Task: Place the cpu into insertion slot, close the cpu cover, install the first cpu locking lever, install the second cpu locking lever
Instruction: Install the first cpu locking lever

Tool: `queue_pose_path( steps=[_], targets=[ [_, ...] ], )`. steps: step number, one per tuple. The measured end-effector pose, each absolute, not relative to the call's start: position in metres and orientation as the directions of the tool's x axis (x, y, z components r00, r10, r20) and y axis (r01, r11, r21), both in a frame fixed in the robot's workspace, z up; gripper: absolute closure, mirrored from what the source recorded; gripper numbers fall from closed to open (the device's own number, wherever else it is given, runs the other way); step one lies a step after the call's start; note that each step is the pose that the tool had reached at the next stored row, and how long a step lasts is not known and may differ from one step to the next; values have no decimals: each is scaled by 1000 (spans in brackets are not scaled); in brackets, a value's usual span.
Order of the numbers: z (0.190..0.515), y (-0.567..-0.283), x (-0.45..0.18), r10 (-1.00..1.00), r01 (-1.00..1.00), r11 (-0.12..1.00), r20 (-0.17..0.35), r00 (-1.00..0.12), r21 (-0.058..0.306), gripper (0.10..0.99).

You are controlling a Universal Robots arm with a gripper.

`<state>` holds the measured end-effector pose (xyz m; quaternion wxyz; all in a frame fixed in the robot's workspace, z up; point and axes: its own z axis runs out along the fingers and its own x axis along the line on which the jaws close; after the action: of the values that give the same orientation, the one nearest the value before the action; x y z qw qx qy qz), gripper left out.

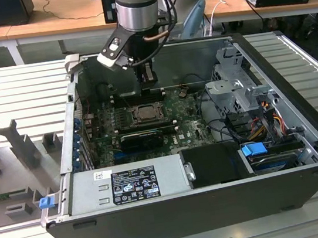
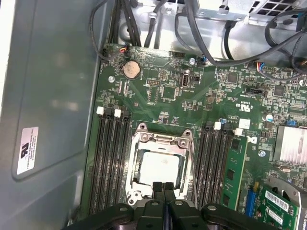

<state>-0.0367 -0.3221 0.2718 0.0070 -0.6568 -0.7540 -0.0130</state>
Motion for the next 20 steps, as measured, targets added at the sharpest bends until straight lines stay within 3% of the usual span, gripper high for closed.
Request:
queue_pose_path(
  steps=[20],
  targets=[
    [271,-322,-37,931,932,363,27,-363,10,980]
  ],
)
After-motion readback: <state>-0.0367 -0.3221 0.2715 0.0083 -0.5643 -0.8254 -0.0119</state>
